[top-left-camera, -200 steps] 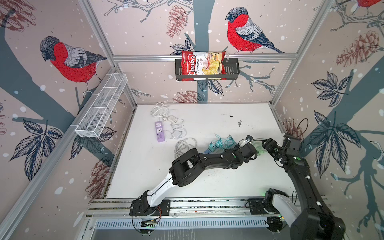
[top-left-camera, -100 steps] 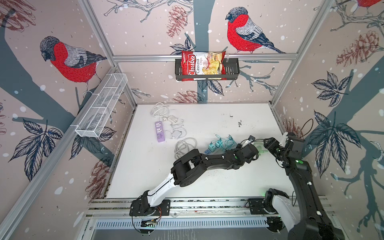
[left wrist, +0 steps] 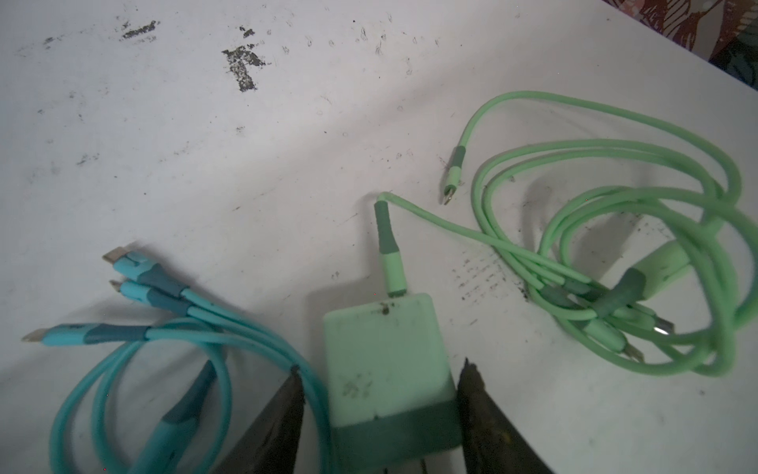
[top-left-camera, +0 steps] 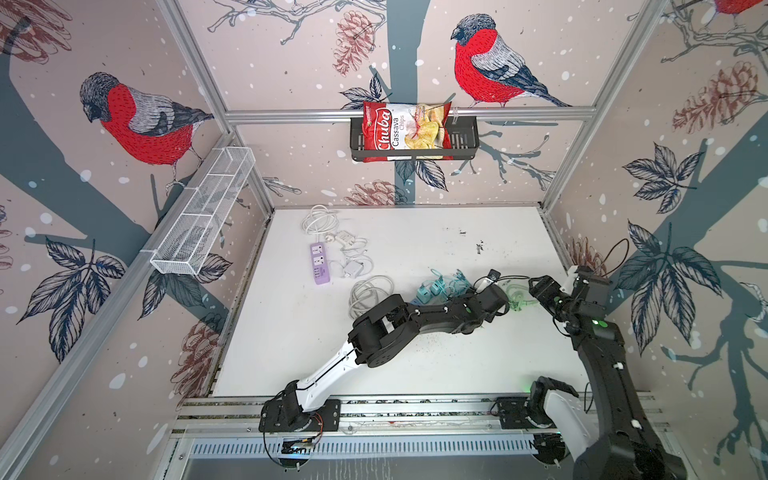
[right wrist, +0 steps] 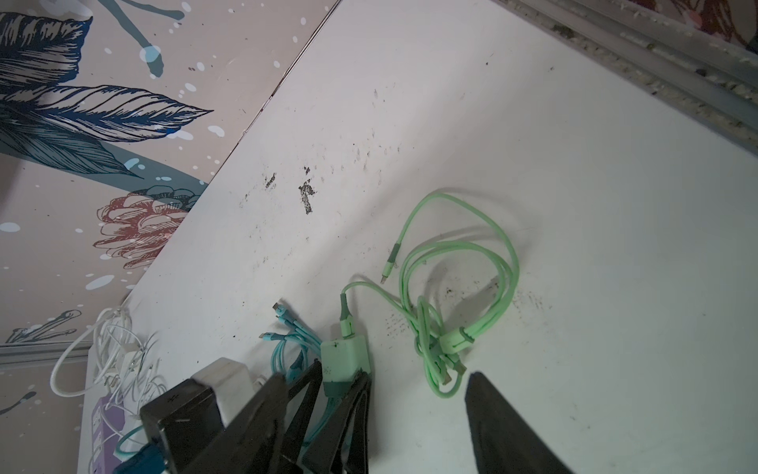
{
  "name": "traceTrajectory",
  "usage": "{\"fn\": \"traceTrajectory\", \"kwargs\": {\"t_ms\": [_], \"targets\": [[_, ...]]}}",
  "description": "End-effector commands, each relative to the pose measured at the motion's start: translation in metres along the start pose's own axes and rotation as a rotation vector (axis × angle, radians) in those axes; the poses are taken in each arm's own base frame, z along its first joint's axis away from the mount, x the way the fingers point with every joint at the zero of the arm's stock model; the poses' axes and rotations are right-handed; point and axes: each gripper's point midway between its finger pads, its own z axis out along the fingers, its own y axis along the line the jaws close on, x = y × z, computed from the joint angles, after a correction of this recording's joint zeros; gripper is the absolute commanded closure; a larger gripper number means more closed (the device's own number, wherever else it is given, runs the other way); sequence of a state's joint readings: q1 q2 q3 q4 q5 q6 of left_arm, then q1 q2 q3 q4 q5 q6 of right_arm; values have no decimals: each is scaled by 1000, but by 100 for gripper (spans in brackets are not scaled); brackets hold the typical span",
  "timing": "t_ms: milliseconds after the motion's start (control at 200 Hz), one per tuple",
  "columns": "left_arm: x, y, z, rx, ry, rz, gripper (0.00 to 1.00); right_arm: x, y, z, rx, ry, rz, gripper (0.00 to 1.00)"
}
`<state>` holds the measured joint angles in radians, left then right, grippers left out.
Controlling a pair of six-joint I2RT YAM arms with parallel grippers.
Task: Insert the plug
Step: 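Grasp the green charger with the left gripper beside the right gripper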
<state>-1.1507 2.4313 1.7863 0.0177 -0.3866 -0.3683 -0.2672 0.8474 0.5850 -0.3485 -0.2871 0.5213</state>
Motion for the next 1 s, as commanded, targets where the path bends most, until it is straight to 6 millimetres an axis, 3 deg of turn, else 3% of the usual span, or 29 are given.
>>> {"fn": "traceTrajectory", "kwargs": {"t_ms": [0, 155, 300, 495, 755, 995], "targets": [[-4, -2, 4, 17, -19, -19, 42, -1, 2, 0, -12, -2, -22, 30], [1, -5, 7, 30, -7, -14, 50, -2, 2, 0, -12, -4, -19, 30], [1, -7, 8, 47, -8, -4, 65, -2, 2, 0, -13, -5, -20, 31], [-9, -11, -1, 76, -32, 4, 72, -3, 2, -1, -14, -5, -16, 30], [-45, -12, -50, 131, -176, 31, 71, -16, 15, -13, -61, -39, -8, 30], [-60, -6, -91, 173, -301, 85, 72, -17, 38, -26, -155, -3, -22, 30]]}}
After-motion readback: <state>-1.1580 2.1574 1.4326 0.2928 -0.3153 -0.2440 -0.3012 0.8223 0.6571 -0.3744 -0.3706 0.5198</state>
